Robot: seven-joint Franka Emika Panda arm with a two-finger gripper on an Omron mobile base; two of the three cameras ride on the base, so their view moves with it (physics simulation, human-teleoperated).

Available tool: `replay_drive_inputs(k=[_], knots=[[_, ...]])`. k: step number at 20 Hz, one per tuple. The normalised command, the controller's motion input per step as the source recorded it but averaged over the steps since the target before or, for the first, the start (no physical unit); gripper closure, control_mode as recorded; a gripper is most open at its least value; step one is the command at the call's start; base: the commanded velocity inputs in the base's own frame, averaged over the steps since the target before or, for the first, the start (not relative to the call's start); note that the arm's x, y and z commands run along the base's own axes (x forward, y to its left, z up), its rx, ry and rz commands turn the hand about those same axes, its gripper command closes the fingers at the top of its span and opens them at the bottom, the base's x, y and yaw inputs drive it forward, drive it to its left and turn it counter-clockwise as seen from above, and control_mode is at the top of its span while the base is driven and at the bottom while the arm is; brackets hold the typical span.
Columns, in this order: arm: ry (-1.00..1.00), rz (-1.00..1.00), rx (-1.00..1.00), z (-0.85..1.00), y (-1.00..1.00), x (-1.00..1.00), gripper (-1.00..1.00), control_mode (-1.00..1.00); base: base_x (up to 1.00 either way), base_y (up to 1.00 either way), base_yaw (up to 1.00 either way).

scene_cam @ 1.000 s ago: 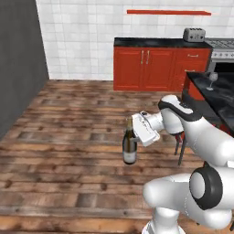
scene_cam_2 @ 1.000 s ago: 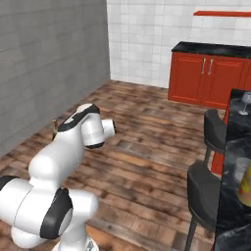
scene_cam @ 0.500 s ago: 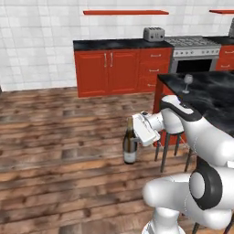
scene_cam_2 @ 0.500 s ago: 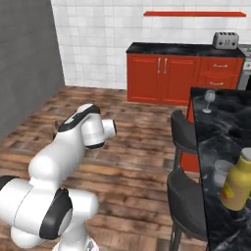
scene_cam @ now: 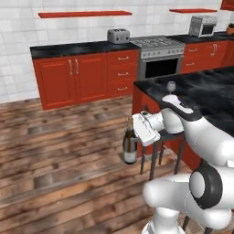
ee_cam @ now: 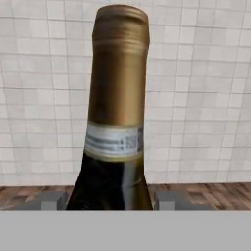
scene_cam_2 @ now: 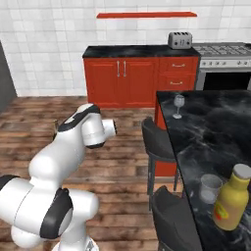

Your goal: There is a wine glass and glass cup on the dining counter. Place the wine bottle next to the wine glass and the juice bottle next to the glass cup.

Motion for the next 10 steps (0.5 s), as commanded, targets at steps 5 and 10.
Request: replay_drive_inputs(k=[5,10], knots=[[0.0,0.0,0.0,0.0,0.0,0.0,1.0,1.0,0.73,0.35,-0.38],[0.0,0.0,0.0,0.0,0.0,0.0,1.0,1.0,0.74,0.44,-0.16]])
